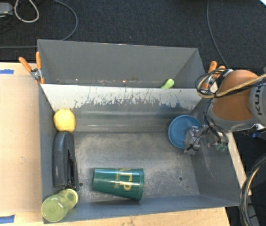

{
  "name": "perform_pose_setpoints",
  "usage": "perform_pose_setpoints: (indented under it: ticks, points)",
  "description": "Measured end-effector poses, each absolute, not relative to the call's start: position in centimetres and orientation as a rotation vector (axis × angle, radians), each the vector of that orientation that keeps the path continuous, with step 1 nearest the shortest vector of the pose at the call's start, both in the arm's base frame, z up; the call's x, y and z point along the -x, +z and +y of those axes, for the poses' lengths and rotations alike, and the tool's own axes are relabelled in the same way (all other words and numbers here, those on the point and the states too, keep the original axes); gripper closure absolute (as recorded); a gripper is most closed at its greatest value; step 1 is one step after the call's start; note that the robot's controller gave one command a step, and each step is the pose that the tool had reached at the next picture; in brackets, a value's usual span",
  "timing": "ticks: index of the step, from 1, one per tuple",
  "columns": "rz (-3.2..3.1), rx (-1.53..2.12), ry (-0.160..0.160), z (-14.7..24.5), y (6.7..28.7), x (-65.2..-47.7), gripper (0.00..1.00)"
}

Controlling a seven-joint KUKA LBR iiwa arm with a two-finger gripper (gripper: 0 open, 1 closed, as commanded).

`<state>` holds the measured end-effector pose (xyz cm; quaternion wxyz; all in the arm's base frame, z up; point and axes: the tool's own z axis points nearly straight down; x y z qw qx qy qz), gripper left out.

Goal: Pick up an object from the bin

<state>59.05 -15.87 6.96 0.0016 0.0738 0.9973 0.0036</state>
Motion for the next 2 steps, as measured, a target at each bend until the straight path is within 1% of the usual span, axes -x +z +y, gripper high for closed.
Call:
perform_pose_setpoints:
  ticks: [1, 2]
  points:
    - [3.105, -0.459, 0.010, -13.30, 6.98, -55.66, 1.00]
    - [3.137, -0.171, 0.012, -13.43, 6.94, -55.98, 1.00]
